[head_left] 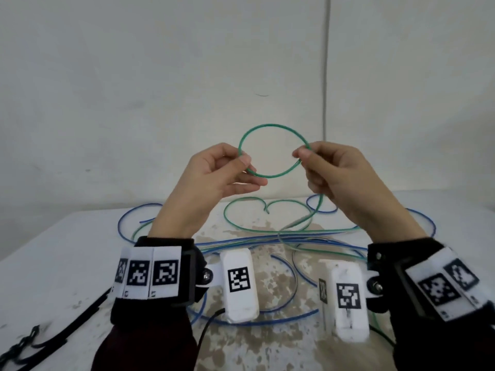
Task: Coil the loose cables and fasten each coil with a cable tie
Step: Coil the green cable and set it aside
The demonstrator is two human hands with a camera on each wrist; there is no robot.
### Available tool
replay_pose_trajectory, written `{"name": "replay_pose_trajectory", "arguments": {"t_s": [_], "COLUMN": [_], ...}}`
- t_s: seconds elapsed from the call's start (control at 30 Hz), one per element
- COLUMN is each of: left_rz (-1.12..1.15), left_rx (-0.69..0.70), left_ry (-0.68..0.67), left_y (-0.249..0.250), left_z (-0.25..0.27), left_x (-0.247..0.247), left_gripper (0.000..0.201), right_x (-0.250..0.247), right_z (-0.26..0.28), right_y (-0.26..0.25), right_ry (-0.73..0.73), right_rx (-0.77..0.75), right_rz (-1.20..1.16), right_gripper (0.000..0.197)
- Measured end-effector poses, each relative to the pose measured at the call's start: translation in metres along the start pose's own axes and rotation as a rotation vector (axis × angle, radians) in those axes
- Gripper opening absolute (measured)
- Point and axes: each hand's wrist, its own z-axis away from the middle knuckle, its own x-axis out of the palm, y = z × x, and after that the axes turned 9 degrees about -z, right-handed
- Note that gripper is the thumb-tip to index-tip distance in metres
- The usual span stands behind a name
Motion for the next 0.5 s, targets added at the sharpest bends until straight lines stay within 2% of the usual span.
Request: {"name": "replay_pose_trajectory", "arguments": {"t_s": [0.1,0.2,0.33,0.5], "left_rz": [-0.006,-0.071,-0.058,-0.066], "left_rx": [-0.049,-0.045,-0.035,0.065], "left_ry": [-0.158,-0.219,-0.066,0.004], "left_y": [-0.001,-0.002,-0.009,-0.01], "left_z": [0.001,0.002,0.002,0.004], "left_x": [0.01,0.025,0.047,0.055], "left_gripper": [0.012,0.008,0.019,0.015], "right_x": [-0.001,-0.001,0.006,0.004], "right_z": [-0.001,0.001,0.003,0.006], "right_y": [0.0,-0.003,-0.004,-0.008], "right_ry": [0.009,-0.076,-0.079,-0.11], "right_rx": [0.094,0.163,0.213,0.223], "right_rz": [-0.289,-0.28,-0.235,-0.176], "right_gripper": [0.016,0.022,0.007,0.013]}}
